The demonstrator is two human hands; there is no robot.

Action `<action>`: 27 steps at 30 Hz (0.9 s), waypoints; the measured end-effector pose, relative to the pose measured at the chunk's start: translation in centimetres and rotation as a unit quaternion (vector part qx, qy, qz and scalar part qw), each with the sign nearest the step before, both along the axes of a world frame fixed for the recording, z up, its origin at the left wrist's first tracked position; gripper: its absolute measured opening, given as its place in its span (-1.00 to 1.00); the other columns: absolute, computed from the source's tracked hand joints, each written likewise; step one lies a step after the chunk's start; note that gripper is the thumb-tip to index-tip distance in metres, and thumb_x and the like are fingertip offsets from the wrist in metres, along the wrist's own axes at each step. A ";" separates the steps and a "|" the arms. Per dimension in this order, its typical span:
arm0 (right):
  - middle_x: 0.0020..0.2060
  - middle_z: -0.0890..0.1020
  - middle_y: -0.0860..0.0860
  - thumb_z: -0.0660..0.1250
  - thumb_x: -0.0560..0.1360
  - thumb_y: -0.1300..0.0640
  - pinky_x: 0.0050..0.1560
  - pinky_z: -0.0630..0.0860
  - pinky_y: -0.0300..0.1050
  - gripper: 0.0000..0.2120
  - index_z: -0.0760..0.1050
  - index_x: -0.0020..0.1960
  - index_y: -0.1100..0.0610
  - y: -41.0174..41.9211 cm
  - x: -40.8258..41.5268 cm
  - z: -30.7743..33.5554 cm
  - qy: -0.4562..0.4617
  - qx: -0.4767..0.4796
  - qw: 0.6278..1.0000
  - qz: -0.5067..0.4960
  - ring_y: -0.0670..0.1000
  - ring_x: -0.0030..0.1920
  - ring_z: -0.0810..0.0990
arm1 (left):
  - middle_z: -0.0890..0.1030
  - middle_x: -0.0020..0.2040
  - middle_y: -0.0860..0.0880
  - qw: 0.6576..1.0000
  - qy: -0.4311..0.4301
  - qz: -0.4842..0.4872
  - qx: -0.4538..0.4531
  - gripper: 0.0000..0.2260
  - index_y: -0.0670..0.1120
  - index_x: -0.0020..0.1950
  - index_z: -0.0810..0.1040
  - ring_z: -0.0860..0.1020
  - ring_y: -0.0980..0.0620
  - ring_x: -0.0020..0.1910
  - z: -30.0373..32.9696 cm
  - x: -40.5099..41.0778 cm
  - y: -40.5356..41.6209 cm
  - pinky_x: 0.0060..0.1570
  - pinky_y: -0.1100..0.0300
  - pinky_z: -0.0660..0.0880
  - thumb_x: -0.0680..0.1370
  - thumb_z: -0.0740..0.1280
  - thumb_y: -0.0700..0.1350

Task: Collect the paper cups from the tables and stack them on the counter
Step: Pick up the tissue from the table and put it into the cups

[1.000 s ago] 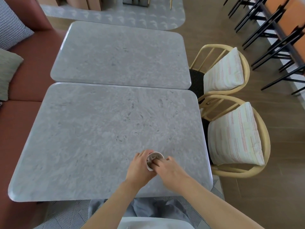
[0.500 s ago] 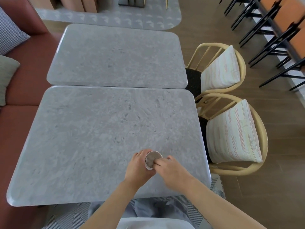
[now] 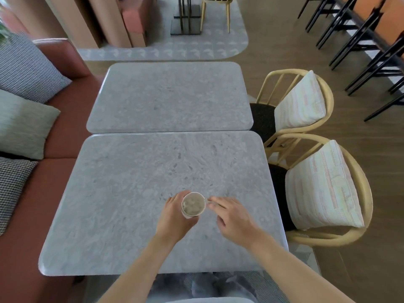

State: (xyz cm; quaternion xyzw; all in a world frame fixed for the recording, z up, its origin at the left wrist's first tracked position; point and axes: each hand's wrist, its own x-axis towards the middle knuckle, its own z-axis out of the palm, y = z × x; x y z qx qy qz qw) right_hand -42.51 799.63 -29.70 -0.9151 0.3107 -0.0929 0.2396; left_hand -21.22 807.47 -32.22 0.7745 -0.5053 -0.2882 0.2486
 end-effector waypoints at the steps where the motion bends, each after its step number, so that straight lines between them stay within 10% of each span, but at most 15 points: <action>1: 0.35 0.61 0.08 0.37 0.46 0.34 0.31 0.53 0.03 -0.54 0.61 0.34 0.19 -0.5 0.4 0.2 -0.008 -0.001 1.000 -0.005 0.11 0.29 0.61 | 0.55 0.13 0.32 1.000 0.000 0.009 -0.013 -0.47 0.20 0.30 0.51 0.52 0.10 0.18 0.6 0.5 0.1 0.11 0.23 0.39 0.39 0.61 -0.02; 12: 0.33 0.64 0.03 0.59 0.43 0.08 0.35 0.48 -0.02 -0.43 0.58 0.40 0.16 -1.3 7.8 3.4 -0.083 0.015 0.996 0.017 0.09 0.33 0.61 | 0.65 0.15 0.28 0.980 0.032 0.139 -0.139 -0.40 0.26 0.23 0.49 0.63 0.25 0.13 10.0 4.2 2.3 -0.04 0.31 0.48 0.30 0.63 0.33; 27: 0.10 0.66 -0.12 0.60 0.41 -0.14 0.17 0.51 -0.22 -0.53 0.63 0.23 0.04 10.0 21.6 10.2 -0.140 0.079 0.984 0.081 -0.09 0.10 0.61 | 0.58 0.23 0.25 0.947 0.040 0.257 -0.187 -0.45 0.14 0.36 0.49 0.55 0.31 0.21 17.8 13.4 17.4 0.20 0.12 0.59 0.47 0.64 -0.08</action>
